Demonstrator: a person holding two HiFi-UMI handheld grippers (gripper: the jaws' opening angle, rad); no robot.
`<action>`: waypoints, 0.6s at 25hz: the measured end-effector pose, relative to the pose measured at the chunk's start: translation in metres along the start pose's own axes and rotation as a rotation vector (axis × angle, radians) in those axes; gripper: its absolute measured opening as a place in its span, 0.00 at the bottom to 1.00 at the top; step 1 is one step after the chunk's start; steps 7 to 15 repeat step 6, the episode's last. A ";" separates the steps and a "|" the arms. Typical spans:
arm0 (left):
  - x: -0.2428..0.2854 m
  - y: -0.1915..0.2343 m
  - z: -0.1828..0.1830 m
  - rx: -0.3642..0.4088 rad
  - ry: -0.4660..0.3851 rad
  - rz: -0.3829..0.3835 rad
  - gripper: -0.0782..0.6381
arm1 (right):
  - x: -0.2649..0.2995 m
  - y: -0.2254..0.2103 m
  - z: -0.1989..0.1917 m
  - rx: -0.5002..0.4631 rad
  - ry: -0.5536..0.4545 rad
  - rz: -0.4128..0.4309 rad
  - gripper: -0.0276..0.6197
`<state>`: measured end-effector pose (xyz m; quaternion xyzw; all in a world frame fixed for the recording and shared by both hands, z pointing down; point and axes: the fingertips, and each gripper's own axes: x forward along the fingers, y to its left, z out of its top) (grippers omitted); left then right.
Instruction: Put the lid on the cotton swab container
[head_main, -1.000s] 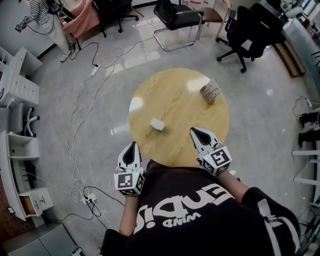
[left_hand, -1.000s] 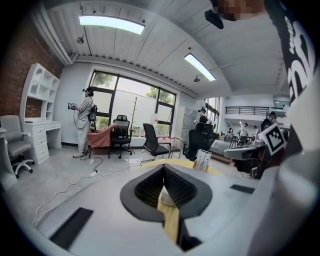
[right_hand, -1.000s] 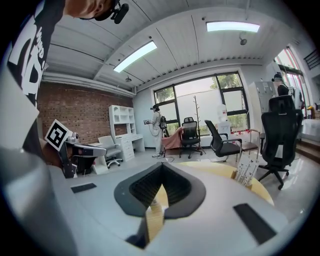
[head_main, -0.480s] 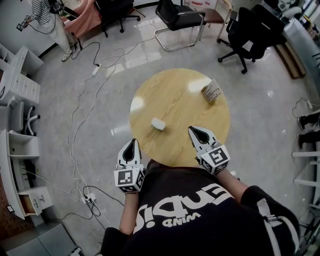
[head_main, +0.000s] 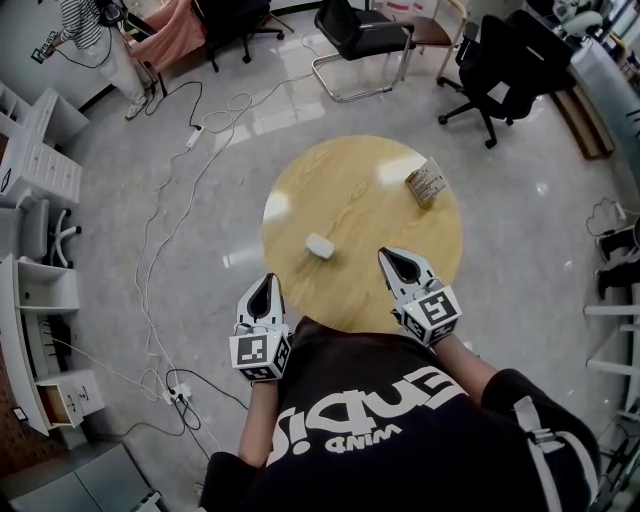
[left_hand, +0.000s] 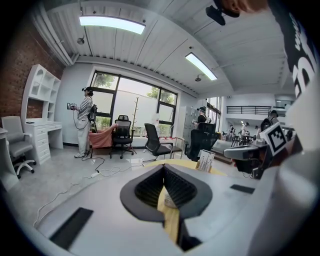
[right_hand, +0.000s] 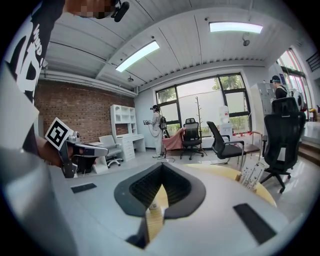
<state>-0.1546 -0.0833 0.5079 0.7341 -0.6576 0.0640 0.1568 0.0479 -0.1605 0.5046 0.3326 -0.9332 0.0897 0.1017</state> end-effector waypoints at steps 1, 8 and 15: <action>0.000 0.001 0.000 -0.001 0.000 0.002 0.13 | 0.001 0.000 0.001 -0.002 -0.001 0.001 0.05; -0.001 0.008 0.001 0.000 0.003 0.009 0.13 | 0.005 0.003 0.003 -0.019 -0.001 0.003 0.05; -0.001 0.008 0.001 0.000 0.003 0.009 0.13 | 0.005 0.003 0.003 -0.019 -0.001 0.003 0.05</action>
